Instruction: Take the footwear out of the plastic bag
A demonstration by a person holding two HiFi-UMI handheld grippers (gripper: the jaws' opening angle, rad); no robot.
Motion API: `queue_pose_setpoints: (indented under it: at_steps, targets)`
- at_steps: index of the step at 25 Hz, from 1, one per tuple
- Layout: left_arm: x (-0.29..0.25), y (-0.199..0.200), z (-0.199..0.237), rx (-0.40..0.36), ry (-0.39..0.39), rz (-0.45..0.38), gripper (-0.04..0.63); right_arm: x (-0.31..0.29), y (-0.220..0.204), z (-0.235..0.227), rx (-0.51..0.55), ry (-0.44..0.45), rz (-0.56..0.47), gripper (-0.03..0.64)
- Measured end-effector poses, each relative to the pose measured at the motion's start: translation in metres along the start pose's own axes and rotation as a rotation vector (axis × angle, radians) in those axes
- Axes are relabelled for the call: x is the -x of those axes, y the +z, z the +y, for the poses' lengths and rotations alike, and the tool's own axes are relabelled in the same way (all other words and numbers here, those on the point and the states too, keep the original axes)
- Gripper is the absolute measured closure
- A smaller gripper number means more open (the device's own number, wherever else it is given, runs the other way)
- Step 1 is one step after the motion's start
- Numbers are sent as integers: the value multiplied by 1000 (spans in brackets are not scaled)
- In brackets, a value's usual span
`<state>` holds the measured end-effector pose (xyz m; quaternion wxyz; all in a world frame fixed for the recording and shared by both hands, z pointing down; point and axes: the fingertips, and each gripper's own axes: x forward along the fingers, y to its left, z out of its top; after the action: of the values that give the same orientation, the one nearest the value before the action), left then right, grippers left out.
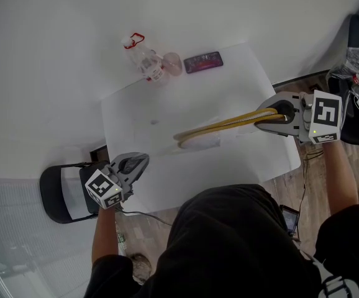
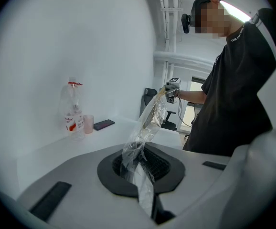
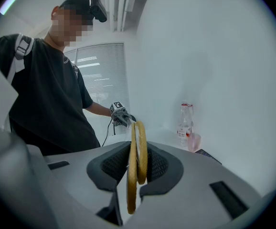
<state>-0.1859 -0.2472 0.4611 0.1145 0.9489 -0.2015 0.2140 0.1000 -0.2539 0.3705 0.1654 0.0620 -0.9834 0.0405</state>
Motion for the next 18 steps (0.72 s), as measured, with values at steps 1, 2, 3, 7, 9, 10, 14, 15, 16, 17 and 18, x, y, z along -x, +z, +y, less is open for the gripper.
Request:
queue_pose_setpoints:
  at_steps: [1,2,3,7,9,10,14,15,16,17,18]
  targets:
    - [0,-1,0,3,2,0,571,1,-1,0,-1,-1,1,543]
    - [0,-1,1,5,4,2,571,2,-1,-1,-1,-2,3,543]
    - [1,-2,2,5,6,4,571,2,-1,-1,-2,-4,5,543]
    - [4,-4,8,7,16,5,571,3,-2,-3,-2,-6,6,543]
    - [4,-3,10,9,20,5,571,7,-1,-4,2,-15,7,543]
    - [3,-3,11,9,22,5,571,9,-2,-4,4,-21,8,543]
    - [5,-7,17,10,28,17,571,11,-7,-6,0,-46,12,543]
    - [6,-7,19,10,29,19,571,13,-8,-7,-2,-52,12,543]
    - [6,-6,20,9,31,19,572,17,-8,-8,-5,-57,10,543]
    - [7,-5,20,8,33,19,571,22,-7,-9,-8,-61,7,543]
    - [8,-3,20,10,35,19,571,27,-7,-11,-12,-65,2,543]
